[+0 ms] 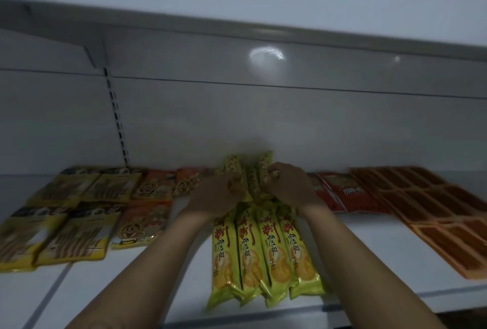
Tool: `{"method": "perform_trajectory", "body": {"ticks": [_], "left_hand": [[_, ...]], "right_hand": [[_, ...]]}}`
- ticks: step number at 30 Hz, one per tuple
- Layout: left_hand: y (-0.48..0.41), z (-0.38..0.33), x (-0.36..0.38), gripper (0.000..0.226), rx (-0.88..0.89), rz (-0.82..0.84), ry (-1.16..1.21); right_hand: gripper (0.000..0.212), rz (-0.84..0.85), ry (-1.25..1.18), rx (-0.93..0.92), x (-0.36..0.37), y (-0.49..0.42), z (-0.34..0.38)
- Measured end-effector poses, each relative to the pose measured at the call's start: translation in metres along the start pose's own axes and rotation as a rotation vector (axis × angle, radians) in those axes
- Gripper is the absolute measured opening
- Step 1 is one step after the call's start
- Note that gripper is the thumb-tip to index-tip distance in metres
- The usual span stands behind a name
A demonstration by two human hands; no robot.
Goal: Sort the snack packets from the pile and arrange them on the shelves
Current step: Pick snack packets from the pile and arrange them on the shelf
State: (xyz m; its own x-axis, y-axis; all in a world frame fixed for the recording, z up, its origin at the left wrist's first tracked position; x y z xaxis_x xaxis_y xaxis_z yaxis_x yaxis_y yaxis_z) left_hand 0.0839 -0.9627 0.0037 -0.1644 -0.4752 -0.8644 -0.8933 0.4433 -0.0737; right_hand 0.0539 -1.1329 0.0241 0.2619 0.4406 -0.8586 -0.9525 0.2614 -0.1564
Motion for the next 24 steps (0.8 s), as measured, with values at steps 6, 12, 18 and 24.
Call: {"method": "perform_trajectory", "body": {"ticks": [6, 12, 18, 24], "left_hand": [[0.000, 0.004, 0.003, 0.051, 0.031, 0.023, -0.029], [0.016, -0.002, 0.006, 0.062, 0.007, 0.084, -0.145], [0.055, -0.033, -0.026, 0.053, 0.057, -0.086, -0.300], [0.115, -0.022, -0.055, 0.045, -0.086, -0.270, -0.410]], "right_hand": [[0.054, 0.063, 0.005, -0.007, 0.007, 0.004, 0.004], [0.081, 0.107, 0.023, 0.008, 0.009, 0.023, 0.000], [0.076, 0.109, 0.027, -0.141, -0.014, 0.051, 0.037], [0.065, 0.058, -0.118, -0.366, -0.024, 0.096, 0.083]]}}
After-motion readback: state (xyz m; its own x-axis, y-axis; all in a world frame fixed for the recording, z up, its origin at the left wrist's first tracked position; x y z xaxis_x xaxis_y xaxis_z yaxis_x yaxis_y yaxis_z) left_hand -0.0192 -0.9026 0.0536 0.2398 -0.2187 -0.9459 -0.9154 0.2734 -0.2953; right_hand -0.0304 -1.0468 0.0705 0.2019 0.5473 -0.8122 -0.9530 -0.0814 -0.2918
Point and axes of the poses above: each hand's wrist, its own y-axis away from the middle knuckle, its own x-axis out of the palm, z = x × y, the point moved 10 cm from there along -y, towards the middle knuckle, and after that the axes turned 5 degrees about -y, right-handed, at the moved point
